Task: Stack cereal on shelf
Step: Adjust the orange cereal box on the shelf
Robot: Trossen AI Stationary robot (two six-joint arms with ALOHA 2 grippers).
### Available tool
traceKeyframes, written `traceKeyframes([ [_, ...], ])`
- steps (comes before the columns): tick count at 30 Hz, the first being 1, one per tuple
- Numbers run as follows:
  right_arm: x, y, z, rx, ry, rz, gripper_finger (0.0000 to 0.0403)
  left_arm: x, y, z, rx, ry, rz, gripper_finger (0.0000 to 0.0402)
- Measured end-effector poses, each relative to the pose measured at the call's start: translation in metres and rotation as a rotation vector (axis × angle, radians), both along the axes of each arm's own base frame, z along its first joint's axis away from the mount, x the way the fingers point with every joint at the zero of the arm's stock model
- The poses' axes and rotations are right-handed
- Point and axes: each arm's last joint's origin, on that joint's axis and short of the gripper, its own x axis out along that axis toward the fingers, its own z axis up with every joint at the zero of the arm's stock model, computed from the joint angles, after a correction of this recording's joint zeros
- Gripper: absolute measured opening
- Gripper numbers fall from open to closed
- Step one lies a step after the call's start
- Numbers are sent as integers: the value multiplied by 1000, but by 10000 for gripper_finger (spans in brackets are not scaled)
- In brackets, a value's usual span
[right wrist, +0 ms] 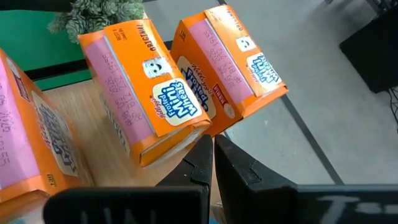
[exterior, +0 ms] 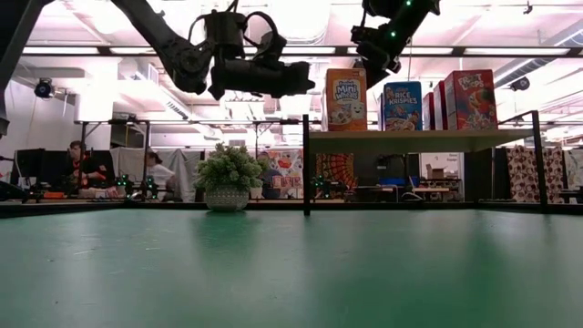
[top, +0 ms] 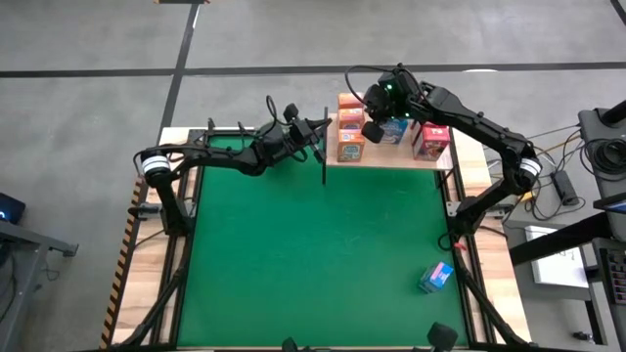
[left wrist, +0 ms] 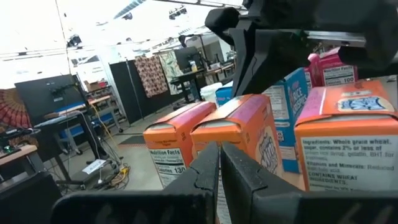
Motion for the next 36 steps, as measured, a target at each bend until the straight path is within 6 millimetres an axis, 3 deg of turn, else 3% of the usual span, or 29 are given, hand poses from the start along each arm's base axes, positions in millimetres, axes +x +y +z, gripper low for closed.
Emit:
traceKeyframes([
  [10,-1,2,-2,27,12,-5,9,0,1,-1,2,8,3,0],
  [18,-1,4,-2,54,7,17,9,7,4,-18,15,15,6,0],
  [36,-1,4,-2,60,0,27,9,11,5,-12,15,-28,-33,0],
])
